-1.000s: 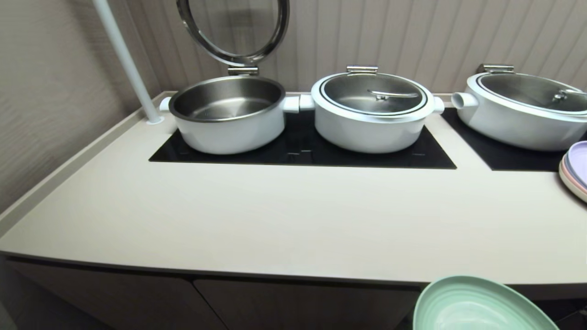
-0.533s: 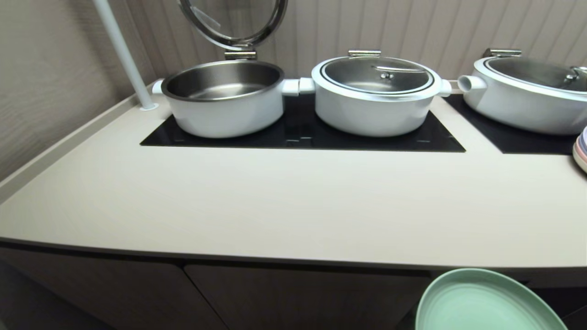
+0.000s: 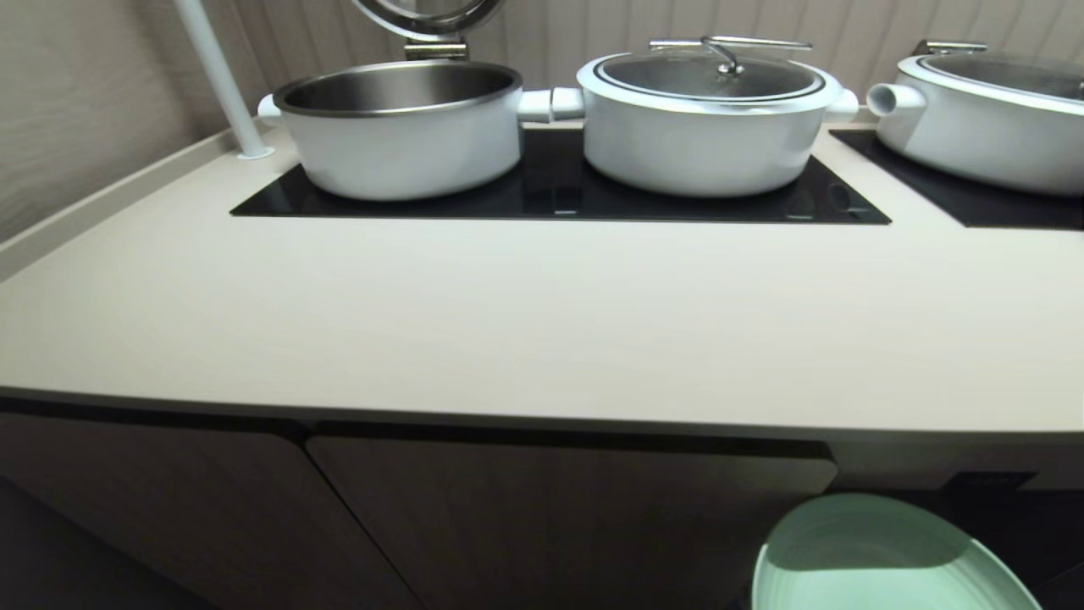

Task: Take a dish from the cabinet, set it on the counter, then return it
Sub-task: Put it back into the cabinet

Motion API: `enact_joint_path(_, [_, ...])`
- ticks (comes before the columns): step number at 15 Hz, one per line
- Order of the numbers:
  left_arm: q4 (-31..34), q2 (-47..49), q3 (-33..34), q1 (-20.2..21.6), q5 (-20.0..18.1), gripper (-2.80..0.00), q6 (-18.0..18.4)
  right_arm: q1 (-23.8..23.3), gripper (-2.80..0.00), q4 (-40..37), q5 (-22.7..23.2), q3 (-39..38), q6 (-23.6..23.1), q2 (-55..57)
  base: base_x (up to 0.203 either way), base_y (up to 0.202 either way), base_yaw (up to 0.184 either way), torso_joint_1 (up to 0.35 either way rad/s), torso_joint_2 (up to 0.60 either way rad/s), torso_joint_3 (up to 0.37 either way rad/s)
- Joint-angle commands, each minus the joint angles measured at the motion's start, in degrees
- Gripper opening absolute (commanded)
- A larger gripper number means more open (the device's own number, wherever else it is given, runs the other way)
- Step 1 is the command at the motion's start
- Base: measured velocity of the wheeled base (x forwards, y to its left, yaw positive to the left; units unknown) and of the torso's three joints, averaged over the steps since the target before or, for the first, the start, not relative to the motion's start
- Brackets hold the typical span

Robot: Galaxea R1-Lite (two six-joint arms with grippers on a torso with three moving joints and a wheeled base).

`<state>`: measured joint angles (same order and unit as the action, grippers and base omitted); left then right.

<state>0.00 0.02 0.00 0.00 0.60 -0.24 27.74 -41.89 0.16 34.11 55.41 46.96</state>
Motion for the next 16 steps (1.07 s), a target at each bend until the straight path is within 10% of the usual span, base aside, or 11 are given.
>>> enact_joint_path(1, [0.0,0.0,0.0,0.0,0.0,-2.80,0.0,0.1,-2.80,-0.2,0.1,0.2,0.3,0.0,0.000,0.000,0.000,-0.224,0.51,0.289])
enact_joint_path(16, [0.0,0.0,0.0,0.0,0.0,-2.80,0.0,2.8,-2.80,-3.2,1.8,1.6,0.2,-2.3,0.000,0.000,0.000,-0.185,0.48,0.292])
